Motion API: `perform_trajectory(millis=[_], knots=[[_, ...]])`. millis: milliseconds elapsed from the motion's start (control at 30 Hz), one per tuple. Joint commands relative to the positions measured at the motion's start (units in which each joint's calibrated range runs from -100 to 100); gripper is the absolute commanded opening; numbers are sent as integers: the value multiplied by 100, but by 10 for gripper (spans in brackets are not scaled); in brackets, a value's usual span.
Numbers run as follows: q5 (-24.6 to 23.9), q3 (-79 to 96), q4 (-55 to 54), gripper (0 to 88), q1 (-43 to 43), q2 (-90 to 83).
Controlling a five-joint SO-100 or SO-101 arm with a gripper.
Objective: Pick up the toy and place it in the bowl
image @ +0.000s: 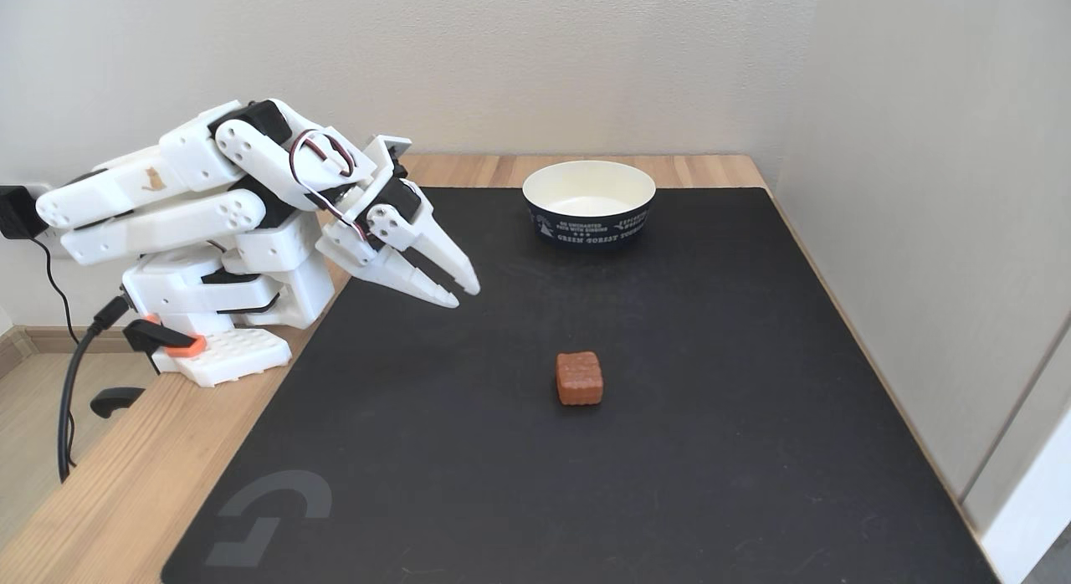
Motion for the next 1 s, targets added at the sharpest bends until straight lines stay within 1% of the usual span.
perform_trajectory(millis=[0,33,233,300,367,433,467,567,600,633,733,767,800,967], knots=[[22,-34,15,384,50,-25],[27,-43,15,401,50,-25],[-31,-142,32,381,0,59],[-31,-404,74,383,-8,100],[-57,-1161,193,384,-8,434],[-36,-1783,142,384,17,967],[-15,-2459,125,384,59,1709],[-4,-3495,108,381,67,3052],[58,-3811,108,381,67,3535],[246,-4405,108,384,75,4452],[559,-5253,125,381,301,5686],[726,-5496,159,381,393,6028],[1019,-5983,167,382,661,6686],[1436,-7254,150,380,1246,8104]])
